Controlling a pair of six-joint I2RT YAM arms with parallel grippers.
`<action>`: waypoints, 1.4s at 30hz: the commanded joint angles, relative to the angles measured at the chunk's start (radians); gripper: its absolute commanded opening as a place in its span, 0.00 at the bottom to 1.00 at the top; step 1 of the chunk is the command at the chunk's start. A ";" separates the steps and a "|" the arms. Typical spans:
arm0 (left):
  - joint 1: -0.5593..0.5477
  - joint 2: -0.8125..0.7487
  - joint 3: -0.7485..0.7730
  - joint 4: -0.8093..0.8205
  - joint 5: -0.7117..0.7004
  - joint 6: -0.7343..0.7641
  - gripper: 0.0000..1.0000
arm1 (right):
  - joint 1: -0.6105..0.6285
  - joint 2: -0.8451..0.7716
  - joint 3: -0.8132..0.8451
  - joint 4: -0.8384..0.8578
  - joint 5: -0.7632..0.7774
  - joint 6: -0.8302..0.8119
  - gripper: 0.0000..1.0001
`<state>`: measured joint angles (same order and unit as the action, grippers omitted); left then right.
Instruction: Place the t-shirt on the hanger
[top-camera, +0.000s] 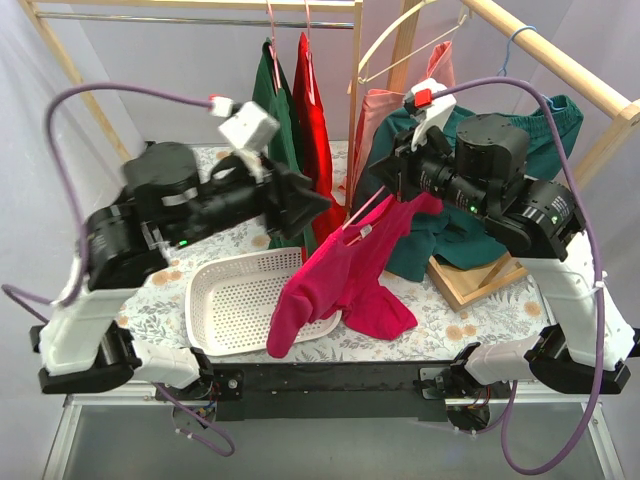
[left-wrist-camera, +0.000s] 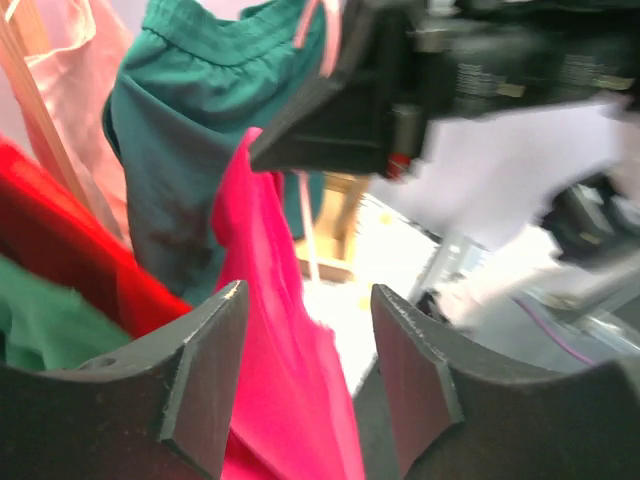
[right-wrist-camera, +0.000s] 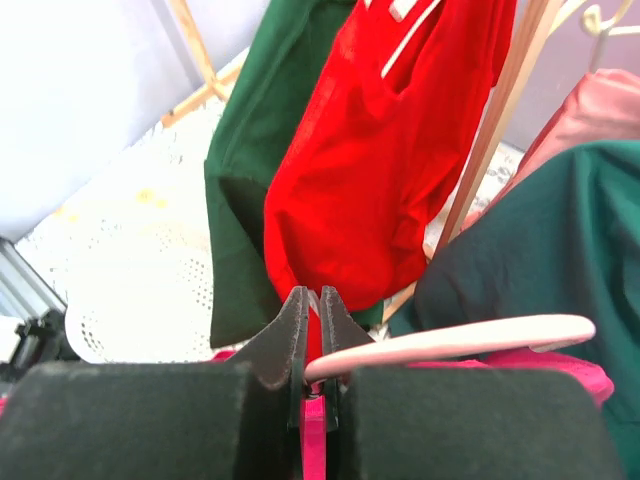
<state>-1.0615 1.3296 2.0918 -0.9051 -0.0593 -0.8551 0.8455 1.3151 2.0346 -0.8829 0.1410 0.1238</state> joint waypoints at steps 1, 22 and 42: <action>0.003 -0.082 0.002 -0.250 0.113 -0.065 0.50 | 0.006 -0.011 -0.020 0.004 -0.027 -0.026 0.01; 0.001 -0.125 -0.404 -0.189 0.127 -0.114 0.42 | 0.006 -0.030 -0.221 0.038 0.054 0.014 0.01; -0.003 -0.259 -0.688 0.100 -0.068 -0.119 0.00 | 0.006 -0.005 -0.232 0.071 0.020 0.011 0.01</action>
<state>-1.0649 1.1458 1.4376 -0.9367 -0.0177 -0.9676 0.8463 1.3266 1.8023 -0.8780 0.1772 0.1322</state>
